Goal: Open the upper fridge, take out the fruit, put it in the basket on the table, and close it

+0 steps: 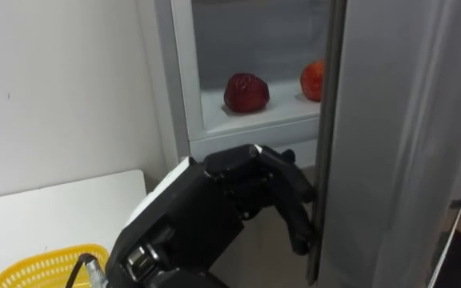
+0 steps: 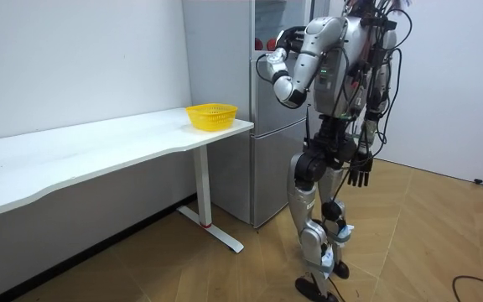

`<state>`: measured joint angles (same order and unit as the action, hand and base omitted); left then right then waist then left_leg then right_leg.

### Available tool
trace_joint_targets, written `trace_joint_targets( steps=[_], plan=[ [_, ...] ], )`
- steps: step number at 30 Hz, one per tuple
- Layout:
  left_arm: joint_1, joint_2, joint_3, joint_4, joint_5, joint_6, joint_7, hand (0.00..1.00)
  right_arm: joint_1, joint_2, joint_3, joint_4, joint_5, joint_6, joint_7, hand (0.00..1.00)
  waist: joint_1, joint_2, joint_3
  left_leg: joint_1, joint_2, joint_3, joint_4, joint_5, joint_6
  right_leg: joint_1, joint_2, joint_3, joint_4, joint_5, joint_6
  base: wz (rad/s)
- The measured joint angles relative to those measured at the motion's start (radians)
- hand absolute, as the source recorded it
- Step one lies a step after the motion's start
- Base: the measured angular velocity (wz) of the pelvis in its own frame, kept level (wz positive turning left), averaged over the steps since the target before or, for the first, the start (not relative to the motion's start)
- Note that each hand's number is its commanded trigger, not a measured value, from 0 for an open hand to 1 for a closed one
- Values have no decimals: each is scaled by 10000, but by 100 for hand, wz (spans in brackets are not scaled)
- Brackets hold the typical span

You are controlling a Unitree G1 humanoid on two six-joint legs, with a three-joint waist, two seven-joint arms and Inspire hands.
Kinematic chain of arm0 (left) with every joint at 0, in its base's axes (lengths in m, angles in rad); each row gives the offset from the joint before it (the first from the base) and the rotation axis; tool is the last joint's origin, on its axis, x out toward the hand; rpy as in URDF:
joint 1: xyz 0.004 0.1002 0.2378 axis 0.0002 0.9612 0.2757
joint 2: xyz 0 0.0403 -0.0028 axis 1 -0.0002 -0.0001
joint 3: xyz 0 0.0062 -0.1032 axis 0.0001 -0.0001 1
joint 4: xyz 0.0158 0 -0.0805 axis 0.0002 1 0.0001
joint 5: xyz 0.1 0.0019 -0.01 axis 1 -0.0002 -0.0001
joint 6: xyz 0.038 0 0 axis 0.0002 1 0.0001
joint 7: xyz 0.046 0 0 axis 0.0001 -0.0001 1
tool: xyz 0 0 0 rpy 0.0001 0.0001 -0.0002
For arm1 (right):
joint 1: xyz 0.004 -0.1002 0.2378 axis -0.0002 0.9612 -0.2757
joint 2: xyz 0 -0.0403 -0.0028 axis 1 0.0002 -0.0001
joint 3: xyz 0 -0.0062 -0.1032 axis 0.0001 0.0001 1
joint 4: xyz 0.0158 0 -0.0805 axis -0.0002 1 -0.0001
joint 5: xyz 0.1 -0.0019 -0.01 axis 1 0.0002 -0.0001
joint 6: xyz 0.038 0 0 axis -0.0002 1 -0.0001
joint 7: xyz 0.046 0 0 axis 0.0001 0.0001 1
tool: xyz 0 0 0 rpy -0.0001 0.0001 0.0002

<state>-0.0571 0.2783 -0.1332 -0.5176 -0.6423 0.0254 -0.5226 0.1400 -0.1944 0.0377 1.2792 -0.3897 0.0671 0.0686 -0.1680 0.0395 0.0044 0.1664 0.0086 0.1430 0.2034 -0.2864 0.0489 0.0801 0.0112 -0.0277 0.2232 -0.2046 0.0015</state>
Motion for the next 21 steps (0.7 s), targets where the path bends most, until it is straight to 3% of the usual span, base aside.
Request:
trace_joint_targets(
  steps=[14, 21],
  plan=[
    [-72, 3, -91, 14, -182, 6, -100, 0, -38, 0, -32, -4, 3, 0, -9, 0, 12, -60, -13, 5, 19, 243, 0, 0, 0, -243, 54, 248, 197, -1, -1, -6],
    [-79, 3, -266, 67, -461, 5, -148, 0, -51, -23, -252, -67, 140, -32, -15, 0, -204, -74, -6, 38, 36, 502, -6, -1, -1, -304, 95, 521, 228, 1, 3, -9]
  ],
)
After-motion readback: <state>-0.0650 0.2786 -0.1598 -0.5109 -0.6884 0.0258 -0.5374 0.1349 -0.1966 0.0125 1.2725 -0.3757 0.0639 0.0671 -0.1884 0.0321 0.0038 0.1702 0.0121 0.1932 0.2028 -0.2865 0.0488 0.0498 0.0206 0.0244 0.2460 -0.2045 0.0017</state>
